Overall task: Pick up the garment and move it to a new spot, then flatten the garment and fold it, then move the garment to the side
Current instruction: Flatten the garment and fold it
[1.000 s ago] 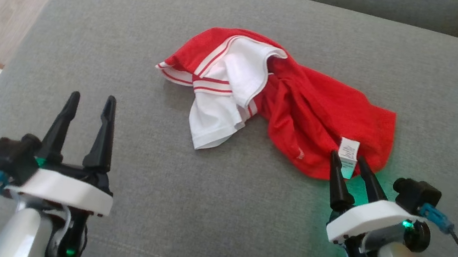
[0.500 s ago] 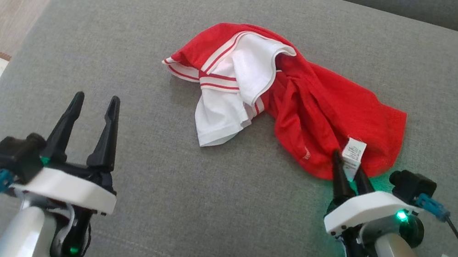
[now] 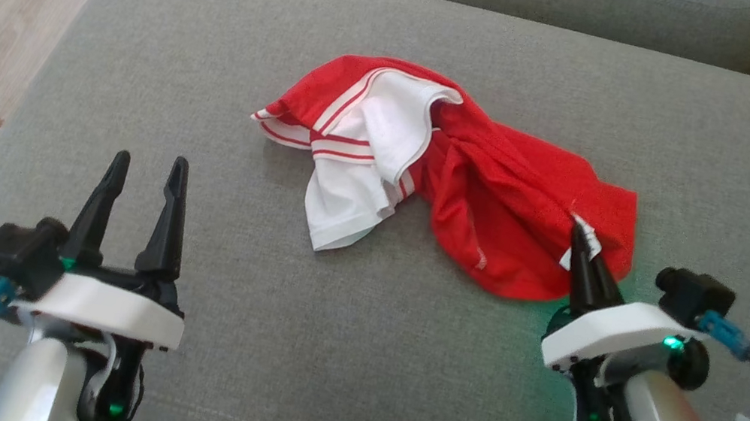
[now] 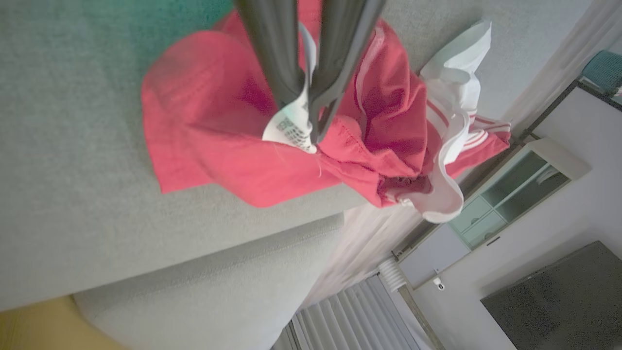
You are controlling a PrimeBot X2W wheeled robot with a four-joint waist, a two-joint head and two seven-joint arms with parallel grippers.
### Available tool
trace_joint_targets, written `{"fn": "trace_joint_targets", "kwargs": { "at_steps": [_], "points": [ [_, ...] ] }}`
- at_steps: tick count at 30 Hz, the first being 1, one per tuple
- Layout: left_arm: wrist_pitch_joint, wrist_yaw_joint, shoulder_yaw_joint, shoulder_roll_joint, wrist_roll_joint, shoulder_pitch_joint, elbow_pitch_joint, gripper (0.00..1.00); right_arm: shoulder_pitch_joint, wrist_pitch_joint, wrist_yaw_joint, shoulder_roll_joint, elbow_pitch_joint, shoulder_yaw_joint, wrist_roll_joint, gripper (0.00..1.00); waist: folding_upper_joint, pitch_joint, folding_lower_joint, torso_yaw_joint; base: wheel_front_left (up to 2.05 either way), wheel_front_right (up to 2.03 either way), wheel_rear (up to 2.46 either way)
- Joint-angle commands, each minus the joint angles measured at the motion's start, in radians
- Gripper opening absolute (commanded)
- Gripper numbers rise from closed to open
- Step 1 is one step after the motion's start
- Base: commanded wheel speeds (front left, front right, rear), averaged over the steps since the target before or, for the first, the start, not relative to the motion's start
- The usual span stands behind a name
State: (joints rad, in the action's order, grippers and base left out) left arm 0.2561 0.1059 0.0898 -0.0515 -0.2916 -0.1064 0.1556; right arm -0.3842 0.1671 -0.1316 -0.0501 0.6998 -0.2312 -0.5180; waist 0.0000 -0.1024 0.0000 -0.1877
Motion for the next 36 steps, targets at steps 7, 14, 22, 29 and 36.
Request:
{"fn": "trace_joint_targets", "kwargs": {
  "at_steps": [7, 14, 22, 29, 36],
  "points": [
    [0.006, 0.001, -0.034, 0.000, 0.005, -0.013, -0.040, 1.00, -0.026, -0.061, 0.001, -0.002, -0.139, 0.067, 0.081, 0.00, 0.0000, 0.016, 0.0000, 0.007, 0.00, 0.00, 0.00],
    [0.006, 0.000, -0.017, 0.001, -0.010, -0.019, -0.043, 1.00, -0.070, -0.188, 0.001, -0.069, -0.276, 0.225, 0.205, 0.00, 0.0000, -0.007, 0.0000, -0.014, 0.00, 0.00, 0.00],
    [0.006, -0.001, 0.010, 0.001, -0.027, -0.056, -0.046, 1.00, -0.240, -0.319, 0.001, -0.210, -0.306, 0.314, 0.349, 0.00, 0.0000, -0.084, 0.0000, -0.058, 0.00, 0.00, 0.00],
    [0.006, 0.003, 0.056, 0.001, -0.057, -0.112, -0.039, 1.00, -0.497, -0.367, 0.001, -0.315, -0.174, 0.233, 0.411, 0.00, 0.0000, -0.174, 0.0000, -0.114, 0.00, 0.00, 0.00],
    [0.006, -0.008, 0.102, 0.001, -0.100, -0.157, -0.037, 1.00, -0.723, -0.343, 0.001, -0.385, 0.032, 0.213, 0.504, 0.00, 0.0000, -0.237, 0.0000, -0.167, 0.00, 0.00, 0.00]
  ]
}}
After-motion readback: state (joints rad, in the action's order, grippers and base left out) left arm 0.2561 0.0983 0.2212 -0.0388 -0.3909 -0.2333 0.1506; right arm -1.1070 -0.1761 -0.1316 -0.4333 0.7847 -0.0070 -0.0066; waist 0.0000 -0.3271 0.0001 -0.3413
